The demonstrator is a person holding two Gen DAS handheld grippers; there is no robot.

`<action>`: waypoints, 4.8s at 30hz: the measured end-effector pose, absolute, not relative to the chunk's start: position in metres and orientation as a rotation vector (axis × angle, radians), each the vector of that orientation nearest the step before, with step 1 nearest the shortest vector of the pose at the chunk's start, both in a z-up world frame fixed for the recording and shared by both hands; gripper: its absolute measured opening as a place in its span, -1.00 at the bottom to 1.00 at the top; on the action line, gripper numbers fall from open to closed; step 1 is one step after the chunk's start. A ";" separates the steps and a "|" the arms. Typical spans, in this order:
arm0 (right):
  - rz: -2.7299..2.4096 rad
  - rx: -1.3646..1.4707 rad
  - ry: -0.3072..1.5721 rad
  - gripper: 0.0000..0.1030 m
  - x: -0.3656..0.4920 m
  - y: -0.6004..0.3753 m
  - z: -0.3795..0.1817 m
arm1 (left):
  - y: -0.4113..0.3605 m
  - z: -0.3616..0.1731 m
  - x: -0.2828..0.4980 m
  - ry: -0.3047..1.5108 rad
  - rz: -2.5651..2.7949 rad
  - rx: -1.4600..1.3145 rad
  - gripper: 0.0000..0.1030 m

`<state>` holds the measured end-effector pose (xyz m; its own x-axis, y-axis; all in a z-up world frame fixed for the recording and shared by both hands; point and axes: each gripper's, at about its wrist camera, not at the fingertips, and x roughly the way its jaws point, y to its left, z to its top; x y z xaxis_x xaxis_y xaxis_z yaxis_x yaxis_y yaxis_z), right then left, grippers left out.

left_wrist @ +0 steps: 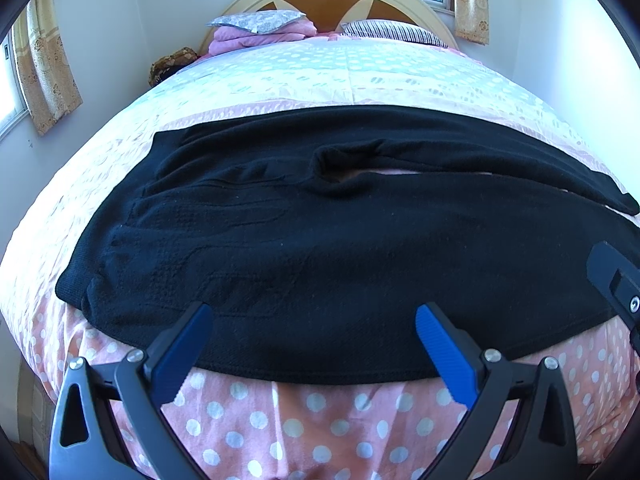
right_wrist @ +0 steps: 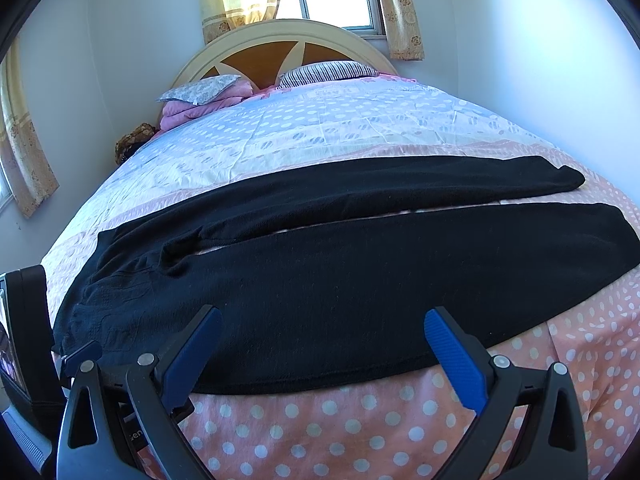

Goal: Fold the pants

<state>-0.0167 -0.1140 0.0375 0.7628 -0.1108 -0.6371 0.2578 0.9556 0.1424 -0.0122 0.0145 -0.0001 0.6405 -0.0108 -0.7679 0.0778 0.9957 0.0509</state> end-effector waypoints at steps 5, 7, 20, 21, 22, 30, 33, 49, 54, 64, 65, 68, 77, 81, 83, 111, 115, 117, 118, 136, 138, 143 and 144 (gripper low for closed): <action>-0.200 0.231 0.680 0.98 -0.016 -0.114 0.036 | 0.014 0.000 -0.012 0.874 -0.051 0.083 1.00; -0.201 0.231 0.681 0.98 -0.016 -0.114 0.036 | 0.015 -0.001 -0.012 0.874 -0.050 0.085 1.00; -0.187 0.219 0.689 0.98 -0.008 -0.117 0.034 | 0.034 0.004 -0.003 0.851 -0.060 0.107 1.00; -0.180 0.219 0.687 0.98 -0.005 -0.119 0.034 | 0.043 0.008 0.001 0.850 -0.076 0.111 1.00; -0.177 0.219 0.685 0.98 -0.004 -0.121 0.035 | 0.050 0.011 0.005 0.850 -0.085 0.113 1.00; -0.079 0.217 0.677 0.98 0.021 -0.125 0.043 | 0.160 0.043 0.081 0.873 -0.024 -0.041 0.75; -0.056 0.212 0.679 0.98 0.031 -0.120 0.044 | 0.190 0.038 0.122 0.916 0.000 -0.069 0.47; 0.067 0.135 0.760 0.98 0.093 -0.109 0.048 | 0.229 -0.011 0.246 1.036 -0.117 -0.123 0.15; 0.088 0.147 0.812 0.98 0.124 -0.116 0.046 | 0.223 -0.010 0.246 1.023 -0.184 -0.126 -0.31; 0.201 0.077 0.805 0.93 0.213 -0.152 0.059 | 0.222 -0.009 0.249 1.001 -0.231 -0.166 -0.69; 0.212 0.063 0.823 0.93 0.227 -0.155 0.056 | 0.224 -0.009 0.250 1.004 -0.228 -0.180 -0.69; 0.266 0.032 0.922 0.93 0.273 -0.165 0.040 | 0.222 -0.009 0.252 1.003 -0.221 -0.168 -0.69; 0.421 -0.150 1.048 0.08 0.315 -0.147 0.000 | 0.214 -0.008 0.255 0.994 -0.192 -0.129 -0.69; 0.442 -0.058 1.063 -0.91 0.305 -0.148 0.015 | 0.211 -0.002 0.254 0.973 -0.178 -0.124 -0.72; 0.425 -0.062 1.028 -0.91 0.295 -0.145 0.025 | 0.210 0.008 0.248 0.940 -0.175 -0.130 -0.73; 0.477 0.013 0.818 -0.92 0.018 -0.111 -0.001 | 0.265 0.001 0.019 0.684 -0.145 -0.208 -0.24; 0.482 0.001 0.828 -0.91 0.014 -0.111 0.000 | 0.280 0.002 0.008 0.692 -0.073 -0.216 0.27; 0.480 -0.015 0.844 -0.87 0.012 -0.110 0.001 | 0.290 0.004 -0.004 0.679 0.000 -0.195 0.39; 0.481 -0.016 0.853 -0.82 0.009 -0.111 0.001 | 0.295 0.005 -0.005 0.683 0.041 -0.181 0.39; 0.695 0.105 0.745 -0.78 0.080 0.006 0.041 | 0.235 0.011 -0.005 0.844 -0.339 -0.501 0.39; 0.714 0.120 0.774 -0.78 0.087 0.023 0.025 | 0.229 0.002 0.003 0.870 -0.363 -0.539 0.39; 0.813 0.126 0.916 -0.78 0.084 0.063 -0.024 | 0.242 -0.002 0.022 0.812 -0.301 -0.633 0.54; 0.808 0.107 0.860 -0.78 0.075 0.063 -0.023 | 0.247 -0.003 0.024 0.800 -0.282 -0.666 0.66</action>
